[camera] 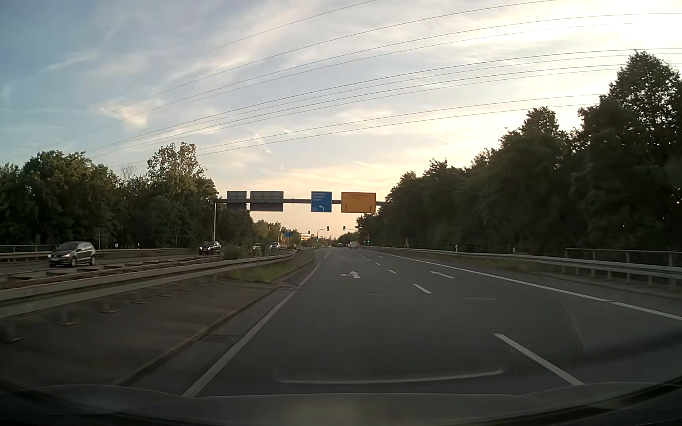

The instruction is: Follow the waypoints while adhering to traffic rules and regulations

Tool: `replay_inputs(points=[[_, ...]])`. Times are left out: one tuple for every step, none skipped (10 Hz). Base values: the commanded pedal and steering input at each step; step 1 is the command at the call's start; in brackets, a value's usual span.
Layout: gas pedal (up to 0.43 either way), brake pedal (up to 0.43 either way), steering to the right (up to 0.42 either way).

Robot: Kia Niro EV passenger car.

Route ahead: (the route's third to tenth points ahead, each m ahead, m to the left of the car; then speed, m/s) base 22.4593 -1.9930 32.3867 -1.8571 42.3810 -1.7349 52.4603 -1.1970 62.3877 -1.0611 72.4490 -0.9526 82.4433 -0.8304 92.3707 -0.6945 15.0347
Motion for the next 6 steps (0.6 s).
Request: replay_inputs(points=[[0.000, 0.000, 0.000], [0.000, 0.000, 0.000], [0.000, 0.000, 0.000], [0.000, 0.000, 0.000], [0.000, 0.000, -0.001], [0.000, 0.000, -0.002]])
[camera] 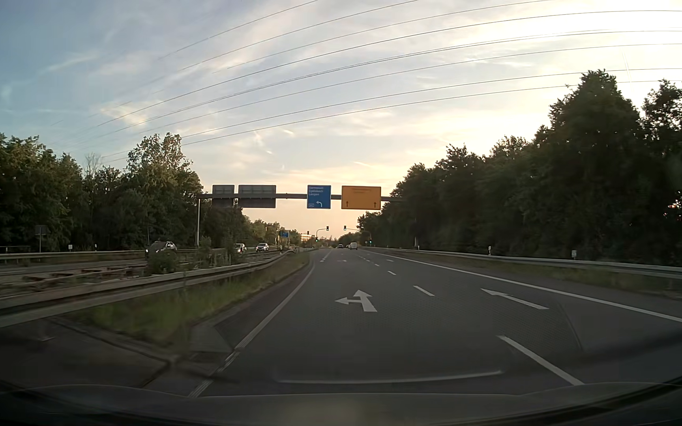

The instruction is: Follow the waypoints while adhering to traffic rules and regulations

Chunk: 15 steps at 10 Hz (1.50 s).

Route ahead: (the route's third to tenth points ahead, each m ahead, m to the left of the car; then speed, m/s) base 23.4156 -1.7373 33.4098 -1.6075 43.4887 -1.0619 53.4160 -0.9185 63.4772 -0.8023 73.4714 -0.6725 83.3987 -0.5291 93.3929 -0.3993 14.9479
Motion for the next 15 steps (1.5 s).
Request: replay_inputs(points=[[0.000, 0.000, -0.003], [0.000, 0.000, -0.003], [0.028, 0.000, -0.004], [0.028, 0.000, -0.005], [0.028, 0.000, -0.007], [0.028, 0.000, -0.008], [0.028, 0.000, -0.007], [0.028, 0.000, -0.007], [0.000, 0.000, -0.007], [0.000, 0.000, -0.007], [0.000, 0.000, -0.007], [0.000, 0.000, -0.008], [0.000, 0.000, -0.009], [0.000, 0.000, -0.009], [0.000, 0.000, -0.009]])
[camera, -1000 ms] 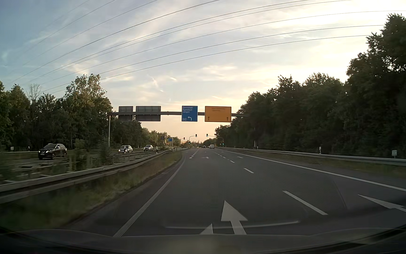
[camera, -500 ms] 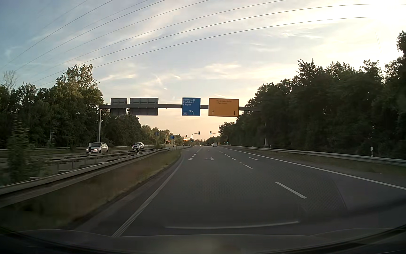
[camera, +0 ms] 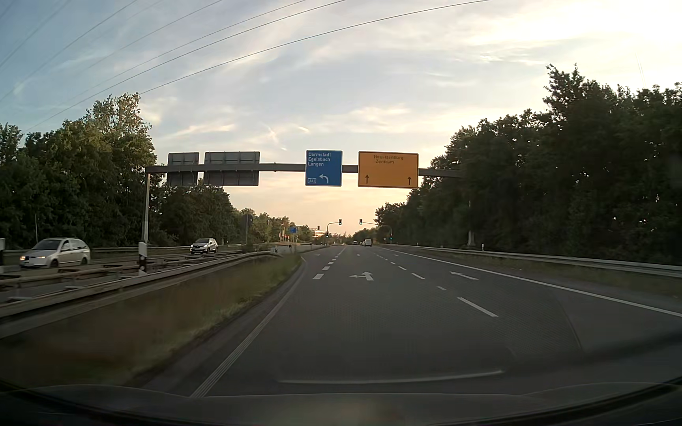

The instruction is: Follow the waypoints while adhering to traffic rules and regulations

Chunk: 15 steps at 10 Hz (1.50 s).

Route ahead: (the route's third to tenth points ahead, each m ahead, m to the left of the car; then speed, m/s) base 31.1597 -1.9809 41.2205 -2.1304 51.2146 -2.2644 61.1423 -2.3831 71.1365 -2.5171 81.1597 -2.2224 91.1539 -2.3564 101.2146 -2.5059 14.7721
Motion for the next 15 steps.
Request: replay_inputs(points=[[0.000, 0.000, -0.010], [0.000, 0.000, -0.010], [0.000, 0.000, -0.009], [0.000, 0.000, -0.007], [0.000, 0.000, -0.005], [0.000, 0.000, -0.002], [0.000, 0.000, 0.000], [0.000, 0.000, 0.000], [0.000, 0.000, -0.003], [0.000, 0.000, -0.004], [0.000, 0.000, -0.005], [0.000, 0.000, -0.007], [0.000, 0.000, -0.008], [0.000, 0.000, -0.007], [0.000, 0.000, -0.007]])
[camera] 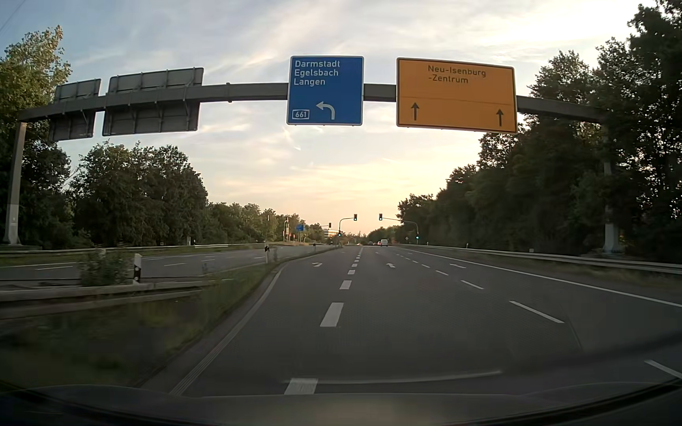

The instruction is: Follow the waypoints while adhering to traffic rules and regulations

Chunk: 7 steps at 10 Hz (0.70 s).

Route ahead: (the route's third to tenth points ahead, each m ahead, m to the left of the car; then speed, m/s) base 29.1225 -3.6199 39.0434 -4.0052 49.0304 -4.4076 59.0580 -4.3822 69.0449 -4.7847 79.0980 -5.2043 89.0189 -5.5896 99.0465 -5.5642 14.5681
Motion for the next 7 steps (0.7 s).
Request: replay_inputs(points=[[0.000, 0.000, -0.007], [0.000, 0.000, -0.007], [0.000, 0.000, -0.006], [0.000, 0.000, -0.006], [0.000, 0.000, -0.006], [0.000, 0.012, -0.007], [0.000, 0.018, -0.007]])
